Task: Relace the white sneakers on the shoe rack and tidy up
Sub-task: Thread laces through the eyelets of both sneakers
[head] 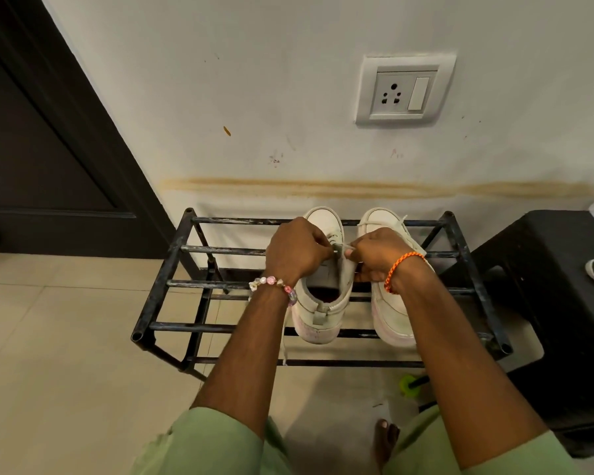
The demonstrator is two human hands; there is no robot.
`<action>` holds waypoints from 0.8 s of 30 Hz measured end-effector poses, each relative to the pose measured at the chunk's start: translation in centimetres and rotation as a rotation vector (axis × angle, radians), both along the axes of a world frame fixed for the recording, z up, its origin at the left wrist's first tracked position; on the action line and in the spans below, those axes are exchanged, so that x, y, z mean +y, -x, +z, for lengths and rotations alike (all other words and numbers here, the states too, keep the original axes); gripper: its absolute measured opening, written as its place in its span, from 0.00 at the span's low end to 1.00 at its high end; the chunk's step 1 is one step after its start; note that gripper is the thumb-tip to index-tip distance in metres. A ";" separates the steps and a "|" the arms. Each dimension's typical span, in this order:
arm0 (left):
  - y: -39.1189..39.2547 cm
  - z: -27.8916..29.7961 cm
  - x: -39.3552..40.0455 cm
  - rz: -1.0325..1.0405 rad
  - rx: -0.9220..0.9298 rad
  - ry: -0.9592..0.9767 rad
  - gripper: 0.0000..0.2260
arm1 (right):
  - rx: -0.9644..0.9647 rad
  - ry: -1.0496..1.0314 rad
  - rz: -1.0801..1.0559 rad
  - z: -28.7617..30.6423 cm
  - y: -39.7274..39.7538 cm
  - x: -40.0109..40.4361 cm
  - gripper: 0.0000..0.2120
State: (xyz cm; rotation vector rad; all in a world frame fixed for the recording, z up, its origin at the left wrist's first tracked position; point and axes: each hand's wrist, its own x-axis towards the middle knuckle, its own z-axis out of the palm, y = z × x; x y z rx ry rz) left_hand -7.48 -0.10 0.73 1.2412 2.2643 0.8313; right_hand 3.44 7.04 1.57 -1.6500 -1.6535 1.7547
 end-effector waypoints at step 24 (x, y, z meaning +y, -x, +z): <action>-0.4 -1.2 -0.1 0.033 -0.162 -0.063 0.07 | 0.080 -0.104 0.067 -1.3 -0.3 0.1 0.08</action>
